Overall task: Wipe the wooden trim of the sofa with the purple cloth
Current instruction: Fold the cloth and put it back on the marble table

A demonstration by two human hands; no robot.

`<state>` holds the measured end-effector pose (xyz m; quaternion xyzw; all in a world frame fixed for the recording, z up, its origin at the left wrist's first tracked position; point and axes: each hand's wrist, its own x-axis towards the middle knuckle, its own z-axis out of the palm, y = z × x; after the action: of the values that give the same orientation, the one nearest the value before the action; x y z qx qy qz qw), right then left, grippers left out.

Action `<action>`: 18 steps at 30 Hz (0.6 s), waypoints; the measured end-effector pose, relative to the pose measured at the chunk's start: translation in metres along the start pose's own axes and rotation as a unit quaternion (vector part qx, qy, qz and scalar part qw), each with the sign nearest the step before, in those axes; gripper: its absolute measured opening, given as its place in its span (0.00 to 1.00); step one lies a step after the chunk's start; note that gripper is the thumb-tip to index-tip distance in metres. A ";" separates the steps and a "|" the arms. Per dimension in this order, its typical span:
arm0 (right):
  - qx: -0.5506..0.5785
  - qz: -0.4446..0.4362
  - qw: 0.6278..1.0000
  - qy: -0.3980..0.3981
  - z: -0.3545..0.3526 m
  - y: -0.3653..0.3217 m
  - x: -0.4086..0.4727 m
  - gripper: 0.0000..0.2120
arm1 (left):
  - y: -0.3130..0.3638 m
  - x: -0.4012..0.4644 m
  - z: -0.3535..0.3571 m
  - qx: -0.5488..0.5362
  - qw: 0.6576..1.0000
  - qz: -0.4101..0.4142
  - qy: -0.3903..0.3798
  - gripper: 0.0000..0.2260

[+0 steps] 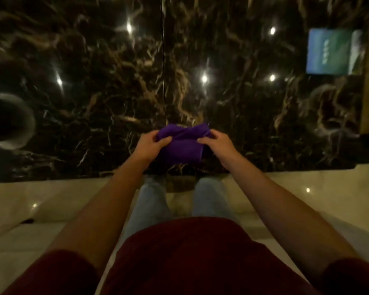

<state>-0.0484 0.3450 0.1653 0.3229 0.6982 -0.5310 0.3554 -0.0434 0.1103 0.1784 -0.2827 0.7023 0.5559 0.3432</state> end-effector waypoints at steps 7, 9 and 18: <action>-0.241 -0.047 0.969 -0.007 0.068 0.067 0.097 0.18 | -0.108 0.126 -0.030 0.149 0.987 -0.033 -0.049 0.14; -0.272 -0.057 0.961 -0.003 0.077 0.075 0.121 0.18 | -0.123 0.146 -0.035 0.178 0.983 -0.019 -0.045 0.13; -0.267 -0.011 0.963 0.016 0.114 0.117 0.185 0.18 | -0.181 0.199 -0.020 0.164 0.984 -0.065 0.009 0.15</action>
<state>-0.0336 0.2743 -0.0706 0.2171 0.8241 -0.3233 0.4113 -0.0260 0.0478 -0.0832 -0.2722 0.7673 0.4073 0.4139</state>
